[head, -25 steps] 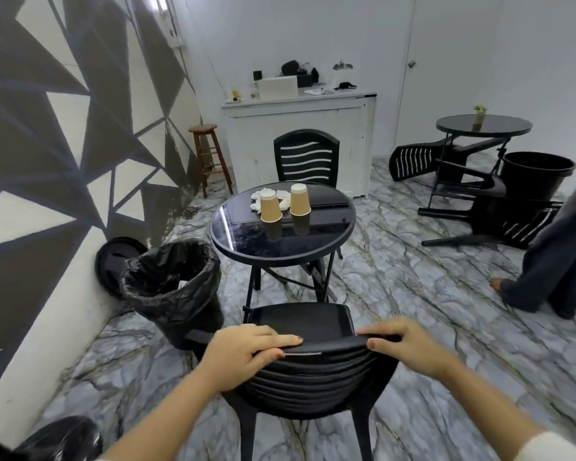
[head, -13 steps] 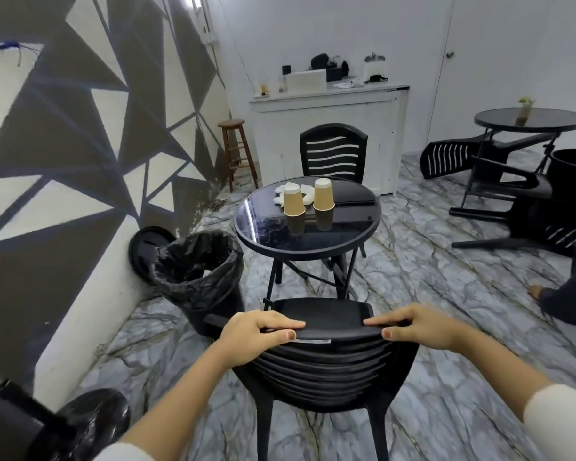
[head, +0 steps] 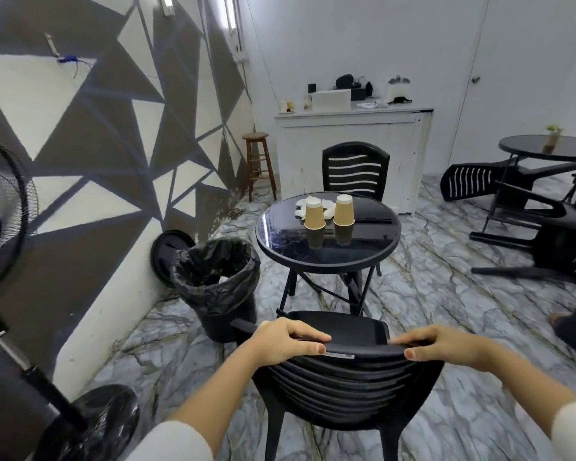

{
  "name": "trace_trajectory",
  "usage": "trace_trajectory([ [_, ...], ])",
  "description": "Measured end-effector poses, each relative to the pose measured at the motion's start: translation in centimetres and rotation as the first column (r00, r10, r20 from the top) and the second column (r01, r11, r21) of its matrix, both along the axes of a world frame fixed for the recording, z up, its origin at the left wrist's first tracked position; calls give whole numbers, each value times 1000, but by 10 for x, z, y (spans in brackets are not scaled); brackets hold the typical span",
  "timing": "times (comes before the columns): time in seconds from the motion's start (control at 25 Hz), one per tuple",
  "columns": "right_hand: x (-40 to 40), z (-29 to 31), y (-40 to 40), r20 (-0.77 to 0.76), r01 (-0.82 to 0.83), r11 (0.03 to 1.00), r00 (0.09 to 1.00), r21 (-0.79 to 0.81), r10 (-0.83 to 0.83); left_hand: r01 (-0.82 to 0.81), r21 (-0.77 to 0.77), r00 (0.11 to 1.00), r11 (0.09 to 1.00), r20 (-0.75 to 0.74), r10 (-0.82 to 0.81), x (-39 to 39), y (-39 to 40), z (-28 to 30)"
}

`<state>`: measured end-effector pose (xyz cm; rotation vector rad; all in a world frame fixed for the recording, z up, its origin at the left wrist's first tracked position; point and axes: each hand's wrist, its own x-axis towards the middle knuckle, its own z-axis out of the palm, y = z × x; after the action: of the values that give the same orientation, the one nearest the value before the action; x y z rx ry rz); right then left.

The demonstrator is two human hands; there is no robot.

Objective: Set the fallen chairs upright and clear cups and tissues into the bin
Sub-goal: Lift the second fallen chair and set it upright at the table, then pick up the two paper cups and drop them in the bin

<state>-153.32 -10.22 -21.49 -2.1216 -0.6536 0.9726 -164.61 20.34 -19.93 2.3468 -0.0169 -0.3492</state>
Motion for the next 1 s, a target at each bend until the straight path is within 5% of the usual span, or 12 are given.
trace_trajectory([
  [0.24, 21, 30, 53, 53, 2, 994, 999, -111, 4, 143, -96, 976, 985, -150, -156, 12, 17, 15],
  [0.48, 52, 44, 179, 302, 97, 995, 950, -31, -83, 80, -171, 994, 982, -54, -90, 45, 122, 33],
  [0.76, 90, 61, 300, 315, 267, 961, 908, 67, -275, 25, -58, 999, 998, 49, -22, 106, 290, 58],
  [1.0, 122, 57, 342, 324, 309, 945, 888, 110, -327, 71, -57, 987, 996, 151, -62, 161, 340, 67],
])
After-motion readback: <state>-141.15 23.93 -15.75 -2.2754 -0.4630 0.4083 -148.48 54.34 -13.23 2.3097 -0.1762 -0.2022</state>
